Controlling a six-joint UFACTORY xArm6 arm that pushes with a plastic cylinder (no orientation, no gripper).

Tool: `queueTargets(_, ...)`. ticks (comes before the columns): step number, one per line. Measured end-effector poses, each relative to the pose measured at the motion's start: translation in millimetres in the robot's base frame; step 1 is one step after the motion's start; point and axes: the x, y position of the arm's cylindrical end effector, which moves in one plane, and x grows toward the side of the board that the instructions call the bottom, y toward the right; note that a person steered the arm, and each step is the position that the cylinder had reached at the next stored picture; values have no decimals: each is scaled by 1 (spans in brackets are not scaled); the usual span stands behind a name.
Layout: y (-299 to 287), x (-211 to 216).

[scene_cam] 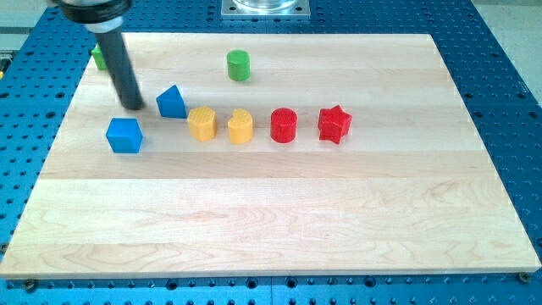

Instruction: Move your arm to the top right of the red star

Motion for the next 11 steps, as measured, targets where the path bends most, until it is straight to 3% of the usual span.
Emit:
queueTargets(1,-40,44)
queueTargets(2,-62,124)
queueTargets(3,10,152)
queueTargets(4,48,144)
queueTargets(5,125,143)
queueTargets(6,259,176)
queueTargets(7,376,131)
queueTargets(8,409,68)
queueTargets(9,408,25)
queueTargets(11,352,1)
